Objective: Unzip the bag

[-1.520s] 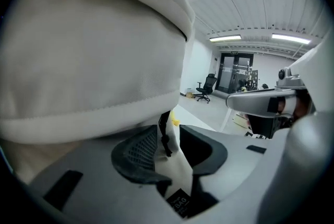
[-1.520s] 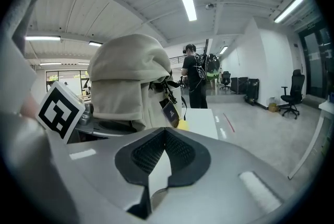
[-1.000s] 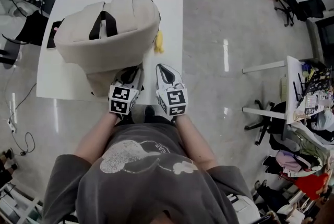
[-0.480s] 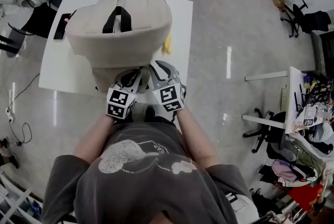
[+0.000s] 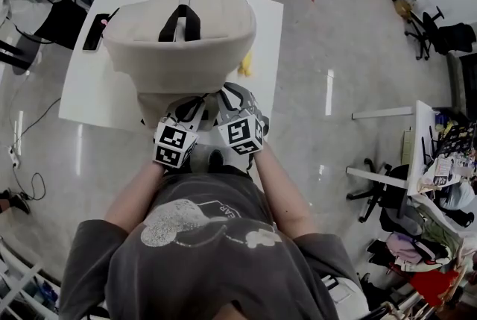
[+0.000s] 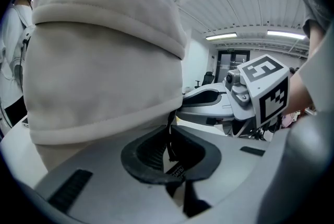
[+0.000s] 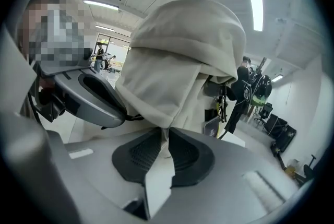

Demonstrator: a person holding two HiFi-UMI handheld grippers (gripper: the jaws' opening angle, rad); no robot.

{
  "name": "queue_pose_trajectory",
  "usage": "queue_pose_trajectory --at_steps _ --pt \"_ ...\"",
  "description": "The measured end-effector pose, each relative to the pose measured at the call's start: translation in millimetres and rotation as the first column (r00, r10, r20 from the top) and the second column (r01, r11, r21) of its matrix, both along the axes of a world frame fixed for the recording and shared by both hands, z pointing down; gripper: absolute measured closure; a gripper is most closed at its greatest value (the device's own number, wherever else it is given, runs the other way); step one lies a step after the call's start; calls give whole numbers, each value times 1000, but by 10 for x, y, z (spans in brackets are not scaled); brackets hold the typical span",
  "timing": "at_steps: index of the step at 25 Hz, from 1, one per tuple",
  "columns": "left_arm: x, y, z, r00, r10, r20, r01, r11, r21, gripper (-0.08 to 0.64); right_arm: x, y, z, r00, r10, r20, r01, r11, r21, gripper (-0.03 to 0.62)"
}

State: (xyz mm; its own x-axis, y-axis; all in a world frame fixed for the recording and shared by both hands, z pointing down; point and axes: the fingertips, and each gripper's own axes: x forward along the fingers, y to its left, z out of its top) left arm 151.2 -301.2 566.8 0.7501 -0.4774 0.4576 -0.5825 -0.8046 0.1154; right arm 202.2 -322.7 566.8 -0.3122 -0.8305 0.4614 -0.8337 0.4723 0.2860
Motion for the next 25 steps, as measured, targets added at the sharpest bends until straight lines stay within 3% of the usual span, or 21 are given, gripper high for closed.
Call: queue_pose_trajectory --at_steps 12,20,25 --pt "-234 -101 10 998 -13 54 8 996 86 526 31 92 -69 999 38 36 -38 999 3 563" --pt "-954 -366 21 981 -185 61 179 979 94 526 66 65 -72 995 69 68 -69 998 -1 563" --pt "-1592 -546 30 948 -303 97 291 950 117 526 55 49 -69 991 92 99 -92 996 -3 563"
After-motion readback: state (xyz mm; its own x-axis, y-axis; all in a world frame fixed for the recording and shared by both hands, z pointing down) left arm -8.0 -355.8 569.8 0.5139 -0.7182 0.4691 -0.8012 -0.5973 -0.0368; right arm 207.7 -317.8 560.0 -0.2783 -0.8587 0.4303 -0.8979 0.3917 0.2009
